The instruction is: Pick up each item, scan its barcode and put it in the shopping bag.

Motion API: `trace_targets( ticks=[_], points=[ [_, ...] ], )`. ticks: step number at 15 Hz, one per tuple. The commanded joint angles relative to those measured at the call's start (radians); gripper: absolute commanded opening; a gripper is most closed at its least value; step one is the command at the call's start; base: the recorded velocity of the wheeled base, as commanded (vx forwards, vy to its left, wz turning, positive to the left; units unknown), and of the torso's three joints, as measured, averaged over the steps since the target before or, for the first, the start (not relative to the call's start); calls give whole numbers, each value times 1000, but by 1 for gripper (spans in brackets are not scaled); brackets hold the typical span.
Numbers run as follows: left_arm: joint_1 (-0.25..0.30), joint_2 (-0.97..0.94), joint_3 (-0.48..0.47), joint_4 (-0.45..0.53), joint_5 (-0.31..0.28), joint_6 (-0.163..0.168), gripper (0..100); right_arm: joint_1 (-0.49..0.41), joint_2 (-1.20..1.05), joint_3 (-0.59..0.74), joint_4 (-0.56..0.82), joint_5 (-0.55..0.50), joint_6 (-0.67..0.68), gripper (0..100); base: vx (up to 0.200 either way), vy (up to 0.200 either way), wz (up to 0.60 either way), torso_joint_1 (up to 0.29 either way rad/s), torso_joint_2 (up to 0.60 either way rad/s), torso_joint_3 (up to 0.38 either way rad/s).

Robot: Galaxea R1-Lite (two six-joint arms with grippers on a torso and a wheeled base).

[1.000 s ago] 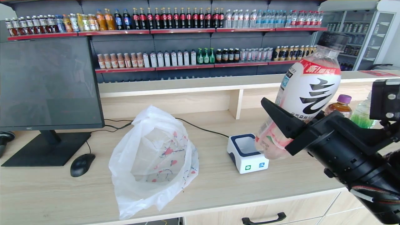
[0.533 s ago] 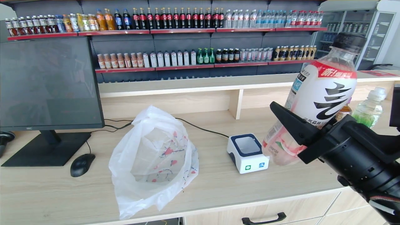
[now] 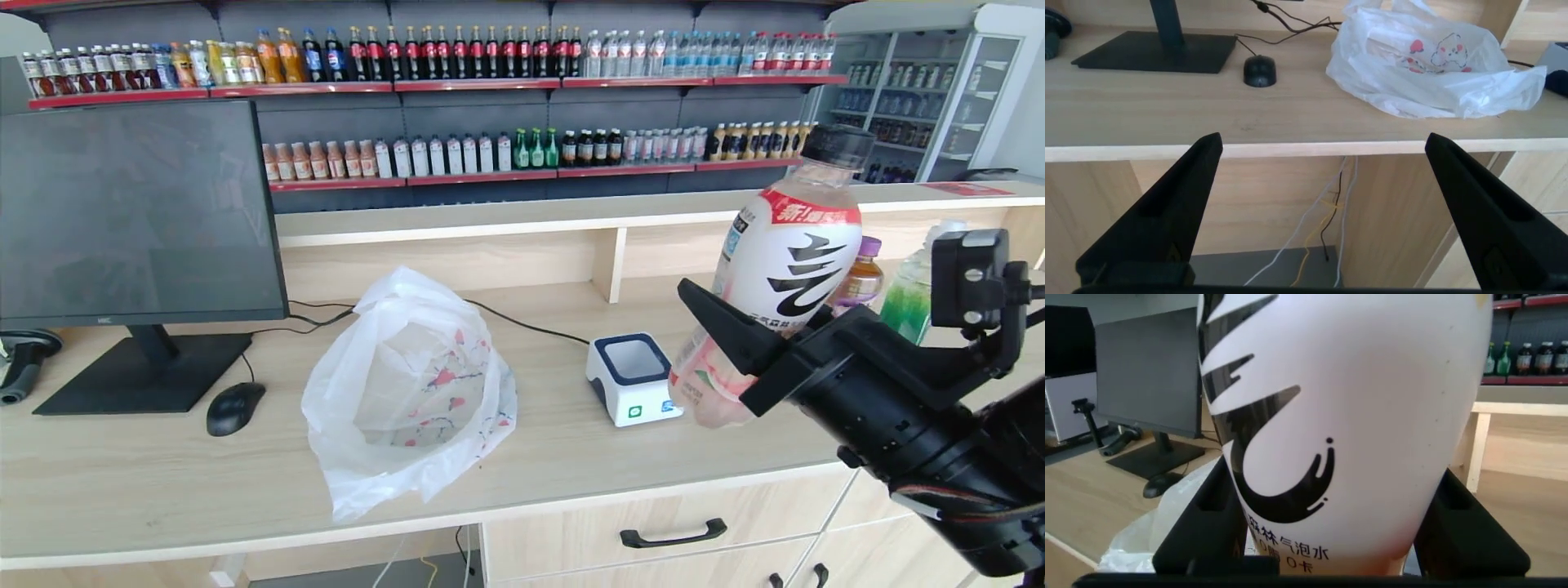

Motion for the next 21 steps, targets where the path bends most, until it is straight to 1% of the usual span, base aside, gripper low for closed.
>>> trace_targets(
  ticks=[1, 3, 10, 11, 16, 18, 21],
  points=[
    [0, 0, -1, 0, 0, 0, 100, -3, 25, -9, -5, 1, 1, 0, 0, 200, 0, 32, 2, -7],
    [0, 0, -1, 2, 0, 0, 100, -22, 25, -1, -15, 1, 0, 0, 0, 200, 0, 17, 10, 0],
    [-2, 0, -1, 0, 0, 2, 100, -22, 12, 25, -15, 1, -2, 0, 0, 200, 0, 4, 2, 4],
    [-2, 0, -1, 0, 0, 2, 100, -22, 12, 34, -15, 1, -2, 0, 0, 0, 0, 0, 0, 0],
    [-2, 0, -1, 0, 0, 0, 100, -20, 14, 42, -15, 2, 0, 0, 0, 0, 600, 0, 2, 5],
    [-2, 0, -1, 0, 0, 0, 100, -22, 14, 33, -15, 4, -23, 0, 0, 0, 0, 0, 0, 0],
    [-2, 0, -1, 0, 0, 2, 100, -22, 55, -43, -15, 5, -22, 0, 0, 0, 0, 0, 0, 0]
  ],
)
